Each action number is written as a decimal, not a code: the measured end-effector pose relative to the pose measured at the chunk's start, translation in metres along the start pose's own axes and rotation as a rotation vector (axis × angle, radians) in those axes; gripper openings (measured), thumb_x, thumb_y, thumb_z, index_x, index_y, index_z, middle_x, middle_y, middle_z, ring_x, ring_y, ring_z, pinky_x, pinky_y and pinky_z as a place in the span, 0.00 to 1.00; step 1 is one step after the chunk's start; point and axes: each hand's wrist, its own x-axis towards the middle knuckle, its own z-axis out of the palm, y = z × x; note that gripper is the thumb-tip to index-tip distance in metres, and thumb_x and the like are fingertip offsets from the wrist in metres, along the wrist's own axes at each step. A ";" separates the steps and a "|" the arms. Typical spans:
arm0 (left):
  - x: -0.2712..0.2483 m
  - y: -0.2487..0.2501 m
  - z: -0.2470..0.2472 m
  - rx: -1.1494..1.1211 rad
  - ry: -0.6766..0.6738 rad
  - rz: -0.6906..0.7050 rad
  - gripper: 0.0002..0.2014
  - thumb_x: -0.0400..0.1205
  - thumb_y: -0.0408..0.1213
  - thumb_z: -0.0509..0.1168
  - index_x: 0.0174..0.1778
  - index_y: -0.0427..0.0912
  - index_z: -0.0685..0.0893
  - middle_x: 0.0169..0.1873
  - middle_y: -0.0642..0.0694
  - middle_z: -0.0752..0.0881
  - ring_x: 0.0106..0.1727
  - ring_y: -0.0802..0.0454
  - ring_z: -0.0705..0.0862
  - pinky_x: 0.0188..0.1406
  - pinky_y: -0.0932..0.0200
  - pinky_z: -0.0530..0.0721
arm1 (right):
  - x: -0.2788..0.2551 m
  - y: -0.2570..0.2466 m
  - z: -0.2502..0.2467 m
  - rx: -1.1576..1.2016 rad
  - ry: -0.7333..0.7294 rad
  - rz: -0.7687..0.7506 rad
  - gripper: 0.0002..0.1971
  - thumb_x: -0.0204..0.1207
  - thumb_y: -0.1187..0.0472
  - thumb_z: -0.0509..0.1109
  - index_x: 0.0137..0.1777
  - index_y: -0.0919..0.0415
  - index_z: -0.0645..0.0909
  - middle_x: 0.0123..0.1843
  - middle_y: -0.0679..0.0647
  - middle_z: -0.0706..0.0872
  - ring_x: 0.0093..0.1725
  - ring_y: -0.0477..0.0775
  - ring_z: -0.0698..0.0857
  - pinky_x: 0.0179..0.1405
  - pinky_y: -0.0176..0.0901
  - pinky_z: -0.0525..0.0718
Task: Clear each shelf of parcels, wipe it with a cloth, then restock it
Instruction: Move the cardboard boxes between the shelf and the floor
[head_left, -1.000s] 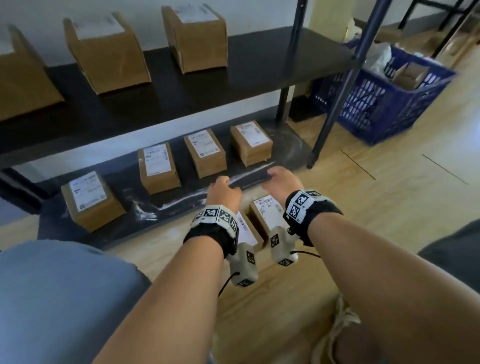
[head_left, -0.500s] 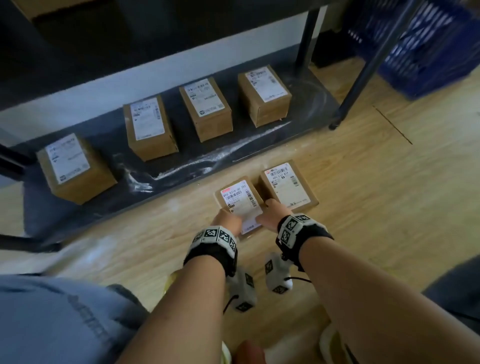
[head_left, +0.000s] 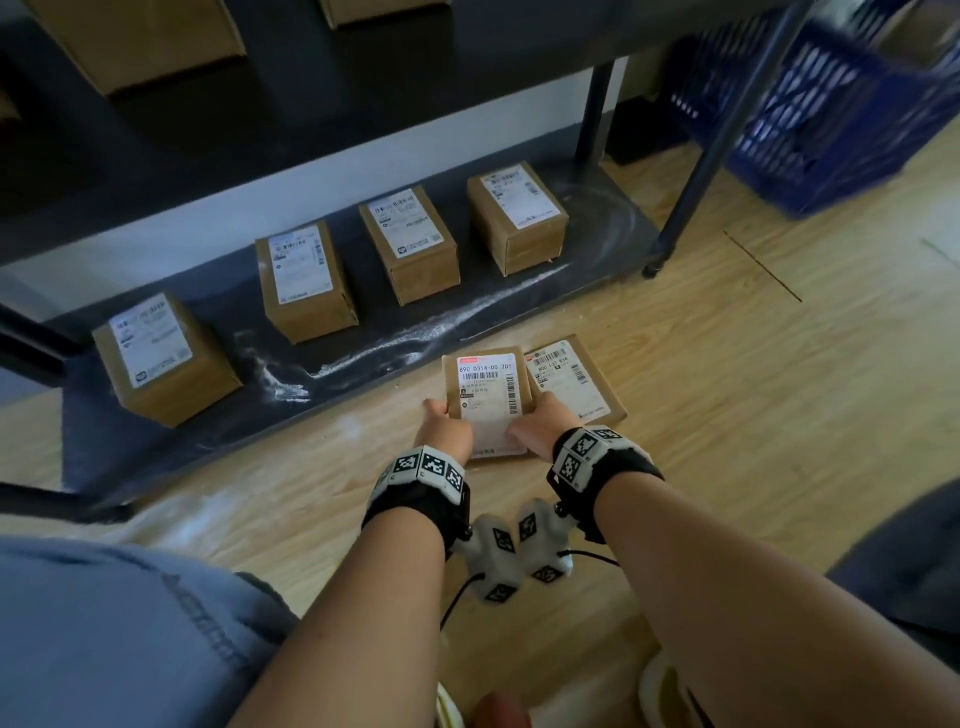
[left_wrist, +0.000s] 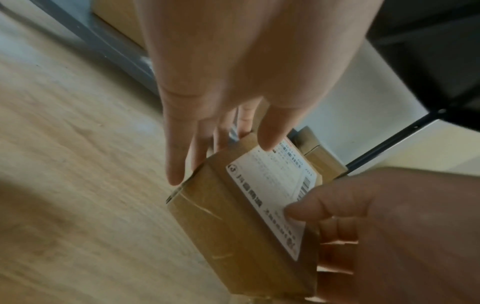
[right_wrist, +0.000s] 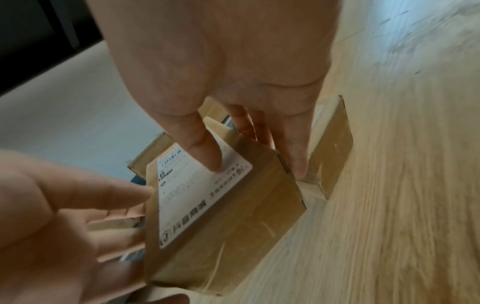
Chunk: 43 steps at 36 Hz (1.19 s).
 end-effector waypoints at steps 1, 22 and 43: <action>-0.004 0.005 0.000 -0.010 0.006 0.021 0.13 0.82 0.32 0.57 0.62 0.45 0.66 0.41 0.46 0.80 0.38 0.47 0.80 0.35 0.54 0.80 | -0.004 0.001 -0.005 0.039 0.021 0.000 0.16 0.75 0.64 0.67 0.62 0.59 0.71 0.48 0.53 0.82 0.48 0.54 0.82 0.39 0.44 0.80; -0.127 0.195 -0.032 -0.057 -0.066 0.681 0.15 0.81 0.36 0.60 0.61 0.59 0.71 0.59 0.50 0.83 0.54 0.46 0.84 0.56 0.45 0.84 | -0.096 -0.023 -0.160 0.717 0.739 -0.345 0.08 0.78 0.60 0.65 0.55 0.56 0.72 0.48 0.48 0.82 0.38 0.38 0.80 0.26 0.30 0.73; -0.110 0.335 -0.119 -0.186 0.082 0.919 0.27 0.81 0.29 0.61 0.76 0.49 0.68 0.67 0.54 0.80 0.57 0.53 0.81 0.50 0.59 0.82 | -0.082 -0.171 -0.271 0.636 0.879 -0.616 0.21 0.80 0.58 0.64 0.72 0.57 0.75 0.65 0.52 0.74 0.48 0.47 0.75 0.41 0.32 0.70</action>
